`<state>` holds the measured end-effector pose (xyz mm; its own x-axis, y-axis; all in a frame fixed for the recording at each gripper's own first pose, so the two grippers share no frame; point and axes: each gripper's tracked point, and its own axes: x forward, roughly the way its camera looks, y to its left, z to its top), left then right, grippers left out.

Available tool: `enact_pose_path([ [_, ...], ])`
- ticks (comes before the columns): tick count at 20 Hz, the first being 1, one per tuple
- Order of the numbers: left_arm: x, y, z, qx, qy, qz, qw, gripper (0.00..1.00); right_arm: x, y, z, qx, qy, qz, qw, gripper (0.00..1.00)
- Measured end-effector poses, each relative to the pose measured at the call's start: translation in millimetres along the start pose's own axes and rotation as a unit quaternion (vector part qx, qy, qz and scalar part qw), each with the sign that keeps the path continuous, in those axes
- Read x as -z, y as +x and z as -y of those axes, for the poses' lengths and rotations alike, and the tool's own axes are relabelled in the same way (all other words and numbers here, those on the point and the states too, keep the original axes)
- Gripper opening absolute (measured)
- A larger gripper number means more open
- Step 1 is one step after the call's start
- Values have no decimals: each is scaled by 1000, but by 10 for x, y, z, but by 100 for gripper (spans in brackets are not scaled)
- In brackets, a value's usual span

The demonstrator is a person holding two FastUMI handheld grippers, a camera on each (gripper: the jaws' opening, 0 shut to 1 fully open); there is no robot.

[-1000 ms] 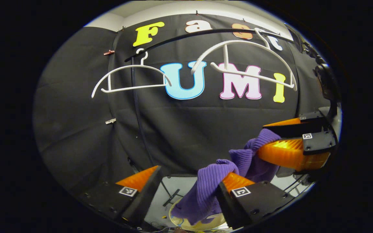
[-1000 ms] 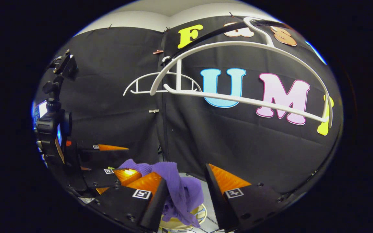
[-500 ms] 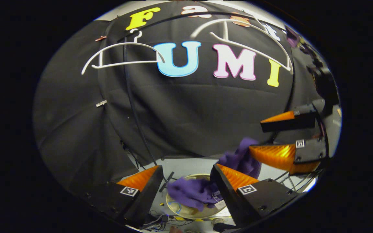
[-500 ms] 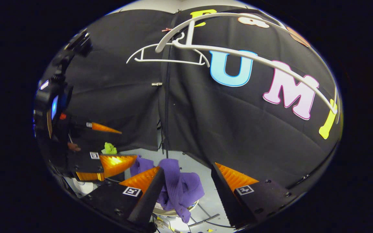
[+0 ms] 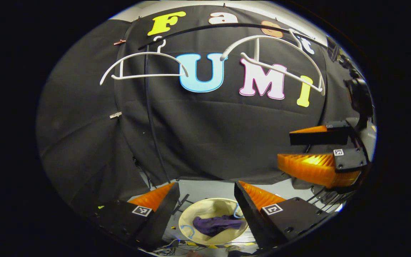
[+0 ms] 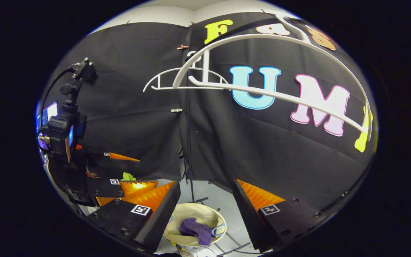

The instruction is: Grasp the clothes on the hanger with both hands and then place them into the laundry hamper below.

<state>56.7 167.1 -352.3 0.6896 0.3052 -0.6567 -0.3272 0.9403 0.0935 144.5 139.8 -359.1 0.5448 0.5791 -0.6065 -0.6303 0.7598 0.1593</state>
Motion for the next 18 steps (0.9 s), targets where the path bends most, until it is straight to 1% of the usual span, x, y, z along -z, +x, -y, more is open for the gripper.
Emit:
enact_pose_path([
  [3, -212, -67, 144, 19, 0, 21, 1000, 96, -103, -193, 186, 31, 8, 16, 999, 96],
  [4, -331, -109, 224, 30, 2, 33, 999, 96, -204, -292, 234, 43, 13, 27, 999, 96],
  [6, -659, -270, 389, 53, 12, 70, 996, 96, -416, -531, 313, 66, 19, 57, 996, 96],
  [8, -1026, -480, 541, 77, 28, 115, 990, 96, -718, -820, 391, 95, 19, 98, 990, 97],
  [9, -1165, -613, 626, 88, 36, 136, 986, 96, -853, -954, 402, 109, 20, 119, 987, 99],
  [12, -1516, -971, 787, 117, 52, 192, 973, 96, -1207, -1395, 406, 146, 29, 178, 973, 100],
  [14, -1710, -1211, 878, 138, 53, 224, 963, 94, -1406, -1627, 345, 164, 28, 212, 963, 99],
  [15, -1800, -1339, 909, 149, 51, 238, 958, 96, -1480, -1753, 320, 175, 26, 227, 958, 99],
  [17, -1964, -1592, 960, 167, 47, 266, 948, 96, -1613, -2007, 281, 201, 19, 257, 945, 99],
  [18, -2044, -1721, 970, 174, 44, 280, 943, 94, -1693, -2143, 274, 217, 17, 274, 937, 99],
])
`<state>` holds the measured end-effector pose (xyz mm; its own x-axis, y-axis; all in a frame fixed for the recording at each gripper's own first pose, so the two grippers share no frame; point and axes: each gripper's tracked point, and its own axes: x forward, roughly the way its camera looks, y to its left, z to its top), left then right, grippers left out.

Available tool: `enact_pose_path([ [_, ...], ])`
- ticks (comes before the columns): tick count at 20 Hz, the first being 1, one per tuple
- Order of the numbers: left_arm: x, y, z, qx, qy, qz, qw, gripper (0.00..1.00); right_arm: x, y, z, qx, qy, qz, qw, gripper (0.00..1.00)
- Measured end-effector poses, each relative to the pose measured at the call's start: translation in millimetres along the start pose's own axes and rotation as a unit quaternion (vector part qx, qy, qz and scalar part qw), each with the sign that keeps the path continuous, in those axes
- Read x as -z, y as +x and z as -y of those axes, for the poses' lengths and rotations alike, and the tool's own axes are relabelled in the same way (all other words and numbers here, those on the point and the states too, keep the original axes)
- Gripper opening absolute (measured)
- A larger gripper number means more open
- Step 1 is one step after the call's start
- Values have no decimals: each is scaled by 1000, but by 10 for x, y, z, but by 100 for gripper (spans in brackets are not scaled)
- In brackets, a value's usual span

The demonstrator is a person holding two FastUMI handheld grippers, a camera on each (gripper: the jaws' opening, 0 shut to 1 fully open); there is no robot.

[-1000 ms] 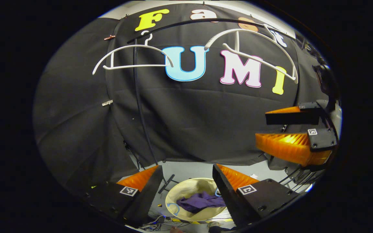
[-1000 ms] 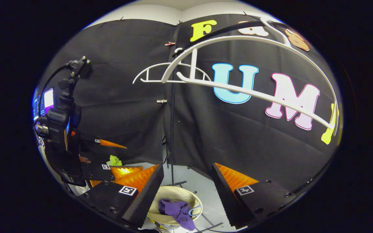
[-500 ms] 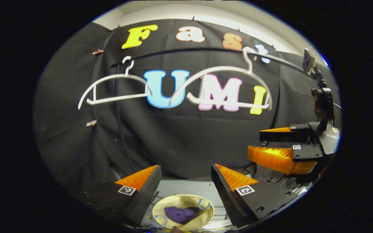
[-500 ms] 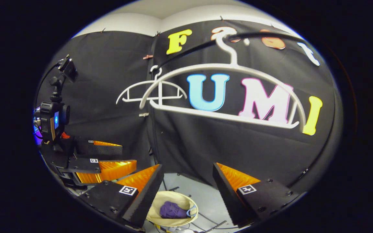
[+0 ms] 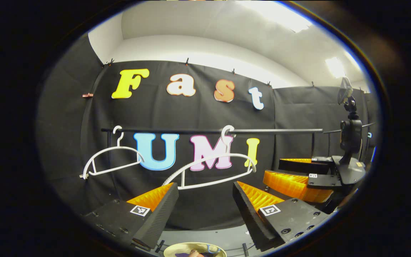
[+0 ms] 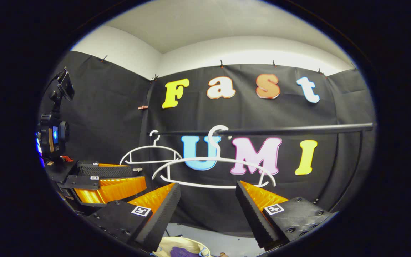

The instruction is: Grasp the clothes on the hanger with both hands and then place them into the laundry hamper below.

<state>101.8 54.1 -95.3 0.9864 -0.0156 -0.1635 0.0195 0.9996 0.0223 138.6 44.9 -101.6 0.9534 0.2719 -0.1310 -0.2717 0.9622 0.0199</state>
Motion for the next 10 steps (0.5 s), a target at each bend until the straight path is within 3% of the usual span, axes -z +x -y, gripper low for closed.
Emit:
enact_pose_path([
  [4, -379, -233, 67, 10, -8, 44, 999, 94, -537, -330, 146, 70, -18, 81, 994, 97],
  [10, -598, -491, 137, 1, 13, 79, 997, 94, -633, -593, 38, 88, -13, 90, 992, 97],
])
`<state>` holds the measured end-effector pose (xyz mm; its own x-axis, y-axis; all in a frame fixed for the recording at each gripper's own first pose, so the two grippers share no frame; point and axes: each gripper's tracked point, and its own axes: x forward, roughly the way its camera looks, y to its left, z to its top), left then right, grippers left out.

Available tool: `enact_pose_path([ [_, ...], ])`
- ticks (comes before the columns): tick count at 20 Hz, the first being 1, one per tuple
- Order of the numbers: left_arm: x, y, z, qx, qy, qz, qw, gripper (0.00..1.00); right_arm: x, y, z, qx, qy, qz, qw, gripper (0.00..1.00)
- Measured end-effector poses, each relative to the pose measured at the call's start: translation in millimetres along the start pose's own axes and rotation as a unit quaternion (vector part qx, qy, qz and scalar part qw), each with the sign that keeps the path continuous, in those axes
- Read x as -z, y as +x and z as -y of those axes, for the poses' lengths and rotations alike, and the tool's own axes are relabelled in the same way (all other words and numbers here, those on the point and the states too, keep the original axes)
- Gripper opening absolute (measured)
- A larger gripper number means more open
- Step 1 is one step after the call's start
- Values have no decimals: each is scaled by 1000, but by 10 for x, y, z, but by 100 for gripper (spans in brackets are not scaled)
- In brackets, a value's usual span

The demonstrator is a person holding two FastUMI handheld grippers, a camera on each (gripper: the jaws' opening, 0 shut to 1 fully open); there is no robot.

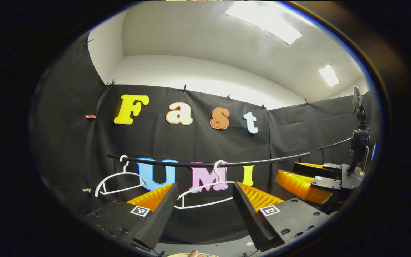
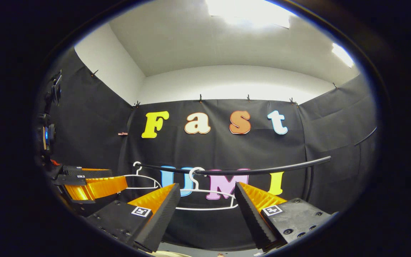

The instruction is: Grasp the clothes on the hanger with both hands and then place them into the laundry hamper below.

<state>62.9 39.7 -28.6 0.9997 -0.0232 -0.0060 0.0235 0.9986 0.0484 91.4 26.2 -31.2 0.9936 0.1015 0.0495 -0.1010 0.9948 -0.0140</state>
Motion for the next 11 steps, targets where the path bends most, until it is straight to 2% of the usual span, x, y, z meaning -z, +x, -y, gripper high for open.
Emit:
enact_pose_path([
  [1, -26, -37, -10, -2, 0, 3, 1000, 95, -27, -21, 0, 1, 2, 0, 1000, 99],
  [4, -85, -98, -49, -10, -1, 10, 1000, 94, -93, -92, 19, 7, 7, 7, 1000, 94],
  [8, -104, -152, -43, -16, 2, 11, 1000, 95, -159, -147, 6, 4, 10, 18, 1000, 99],
  [11, -94, -176, -17, -19, 6, 9, 1000, 95, -157, -159, -10, -3, 12, 15, 1000, 97],
])
